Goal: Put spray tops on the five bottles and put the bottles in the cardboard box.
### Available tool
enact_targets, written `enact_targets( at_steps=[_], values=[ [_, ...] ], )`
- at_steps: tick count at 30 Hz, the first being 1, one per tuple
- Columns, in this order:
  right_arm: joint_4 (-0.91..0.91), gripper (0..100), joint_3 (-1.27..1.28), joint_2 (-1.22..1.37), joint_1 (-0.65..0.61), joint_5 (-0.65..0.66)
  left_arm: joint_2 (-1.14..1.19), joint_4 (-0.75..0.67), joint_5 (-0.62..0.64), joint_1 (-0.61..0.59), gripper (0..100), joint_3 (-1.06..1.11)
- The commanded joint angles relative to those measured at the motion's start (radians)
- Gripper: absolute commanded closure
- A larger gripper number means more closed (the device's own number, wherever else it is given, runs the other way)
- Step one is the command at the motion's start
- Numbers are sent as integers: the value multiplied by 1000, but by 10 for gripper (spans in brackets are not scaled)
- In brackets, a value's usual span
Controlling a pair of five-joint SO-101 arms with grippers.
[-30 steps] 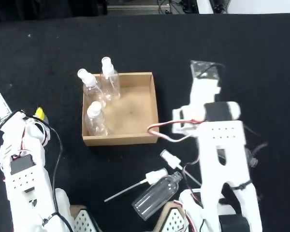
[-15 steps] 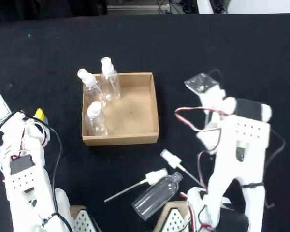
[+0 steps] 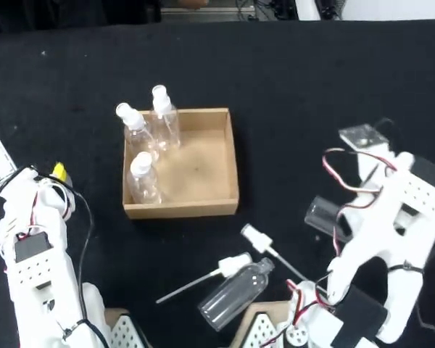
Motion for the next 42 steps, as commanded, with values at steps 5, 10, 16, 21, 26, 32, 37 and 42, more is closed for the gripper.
enact_targets(
  at_steps=[5, 10, 16, 21, 26, 32, 37, 42],
  values=[
    [153, 724, 51, -8, 43, -115, -21, 2, -6, -1, 809, -19],
    [-52, 724, 191, 41, 51, -117, -21, 2, -6, -7, 809, -19],
    [-281, 724, 214, 64, 92, -127, -21, 2, -6, -2, 809, -19],
    [-420, 724, 216, 65, 91, -253, -21, 2, -6, -2, 809, -19],
    [-456, 724, 191, 65, 46, -419, -21, 2, -6, -5, 809, -19],
    [-354, 724, 70, 64, 26, -746, -21, 2, -6, -7, 809, -19],
    [-138, 721, -71, 64, 20, -965, -21, 2, -6, -1, 809, -19],
    [-135, 719, -110, 65, 12, -1257, -21, 2, -6, 1, 809, -19]
  ],
)
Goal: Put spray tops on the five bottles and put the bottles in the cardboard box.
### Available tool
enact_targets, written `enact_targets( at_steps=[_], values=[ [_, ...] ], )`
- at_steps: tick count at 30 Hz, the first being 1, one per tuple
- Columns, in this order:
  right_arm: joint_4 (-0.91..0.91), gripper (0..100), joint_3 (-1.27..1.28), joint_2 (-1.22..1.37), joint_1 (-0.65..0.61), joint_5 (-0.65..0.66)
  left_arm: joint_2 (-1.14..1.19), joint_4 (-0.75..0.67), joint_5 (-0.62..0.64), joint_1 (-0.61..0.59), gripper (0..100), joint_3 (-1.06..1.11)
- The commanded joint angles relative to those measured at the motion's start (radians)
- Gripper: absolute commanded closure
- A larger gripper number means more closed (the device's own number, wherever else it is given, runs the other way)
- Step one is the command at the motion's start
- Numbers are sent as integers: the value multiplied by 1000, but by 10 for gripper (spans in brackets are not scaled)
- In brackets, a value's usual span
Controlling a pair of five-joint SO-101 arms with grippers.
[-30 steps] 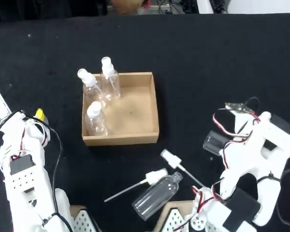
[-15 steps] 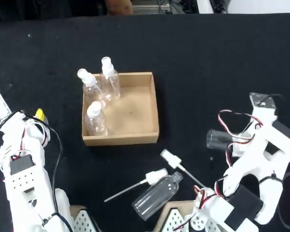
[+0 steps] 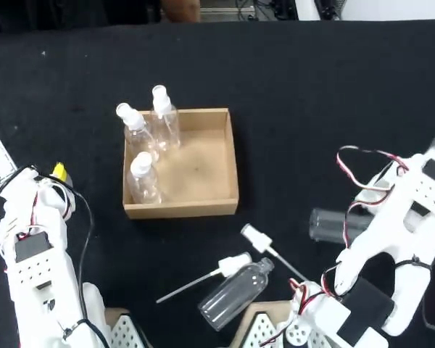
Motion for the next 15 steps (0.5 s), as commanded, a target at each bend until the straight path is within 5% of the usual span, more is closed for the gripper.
enact_targets(
  at_steps=[1, 15],
  values=[
    [14, 719, -64, -5, -51, -193, -21, 2, -6, 1, 809, -19],
    [-206, 718, 97, 91, -87, -324, -21, 2, -6, -7, 809, -19]
  ],
)
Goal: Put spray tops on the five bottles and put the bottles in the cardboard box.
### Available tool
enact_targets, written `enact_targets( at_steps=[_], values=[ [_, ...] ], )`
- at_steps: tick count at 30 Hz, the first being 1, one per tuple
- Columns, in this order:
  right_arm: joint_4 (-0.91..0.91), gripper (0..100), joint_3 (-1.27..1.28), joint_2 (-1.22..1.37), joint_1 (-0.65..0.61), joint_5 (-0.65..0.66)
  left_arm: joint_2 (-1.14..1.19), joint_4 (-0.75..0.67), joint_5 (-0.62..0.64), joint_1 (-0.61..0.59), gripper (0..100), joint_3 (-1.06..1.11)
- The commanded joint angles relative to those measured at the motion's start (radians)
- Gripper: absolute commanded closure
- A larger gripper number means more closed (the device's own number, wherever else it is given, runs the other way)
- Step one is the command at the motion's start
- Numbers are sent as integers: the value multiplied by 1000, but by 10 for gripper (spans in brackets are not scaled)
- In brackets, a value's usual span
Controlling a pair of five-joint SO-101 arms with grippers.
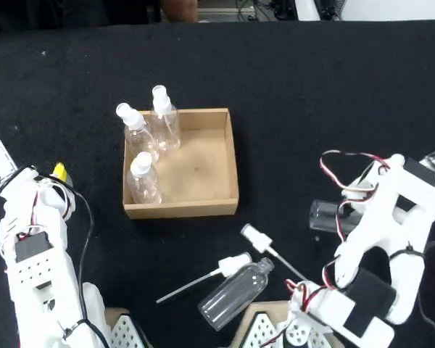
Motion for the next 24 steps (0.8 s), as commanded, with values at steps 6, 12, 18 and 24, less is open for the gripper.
enact_targets(
  at_steps=[6, 12, 18, 24],
  values=[
    [-80, 718, -25, 61, -23, -91, -21, 2, -6, -7, 809, -19],
    [-87, 718, -38, 87, -37, -146, -21, 2, -6, -1, 809, -19],
    [-169, 718, -39, 176, -34, -166, -21, 2, -6, -5, 809, -19],
    [-219, 724, -65, 223, -38, -74, -21, 2, -6, -7, 809, -19]
  ],
)
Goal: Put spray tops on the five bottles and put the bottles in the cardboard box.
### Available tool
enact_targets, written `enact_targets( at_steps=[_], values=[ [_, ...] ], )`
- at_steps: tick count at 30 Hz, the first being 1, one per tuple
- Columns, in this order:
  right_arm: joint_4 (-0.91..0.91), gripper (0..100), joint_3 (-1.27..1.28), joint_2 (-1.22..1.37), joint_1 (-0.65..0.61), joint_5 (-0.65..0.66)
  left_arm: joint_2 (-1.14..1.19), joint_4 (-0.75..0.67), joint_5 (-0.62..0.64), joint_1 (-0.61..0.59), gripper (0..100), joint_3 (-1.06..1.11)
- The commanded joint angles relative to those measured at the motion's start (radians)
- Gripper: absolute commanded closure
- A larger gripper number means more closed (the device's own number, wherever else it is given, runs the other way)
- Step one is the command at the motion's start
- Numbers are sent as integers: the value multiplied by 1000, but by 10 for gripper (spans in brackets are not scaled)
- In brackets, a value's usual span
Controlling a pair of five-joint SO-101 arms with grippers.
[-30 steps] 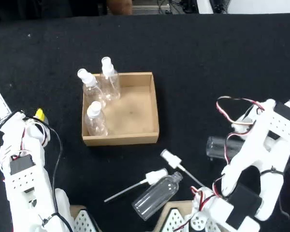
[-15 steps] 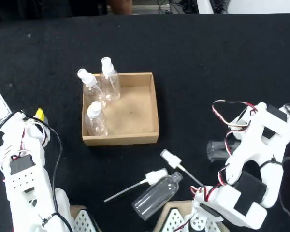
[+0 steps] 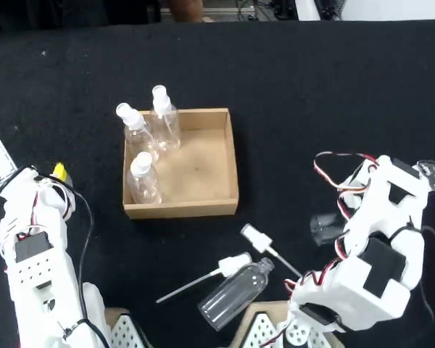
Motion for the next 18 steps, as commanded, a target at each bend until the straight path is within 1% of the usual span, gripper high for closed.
enact_targets(
  at_steps=[1, 3, 7, 9, 11, 14, 16, 18],
  values=[
    [-15, 728, -67, -13, -15, 138, -21, 2, -6, -7, 809, -19],
    [-29, 770, -81, -13, -14, 281, -21, 2, -6, -7, 809, -19],
    [-78, 907, -104, 12, -8, 591, -21, 2, -6, -7, 809, -19],
    [-101, 955, -104, 28, -8, 727, -21, 2, -6, -7, 809, -19],
    [-118, 951, -105, 44, -15, 847, -21, 2, -6, -7, 809, -19],
    [-153, 892, -116, 56, -15, 1066, -21, 2, -6, -5, 809, -19],
    [-150, 847, -130, 56, -14, 1261, -21, 2, -6, -5, 809, -19],
    [-146, 823, -142, 51, 0, 1456, -21, 2, -6, -5, 809, -19]
  ],
)
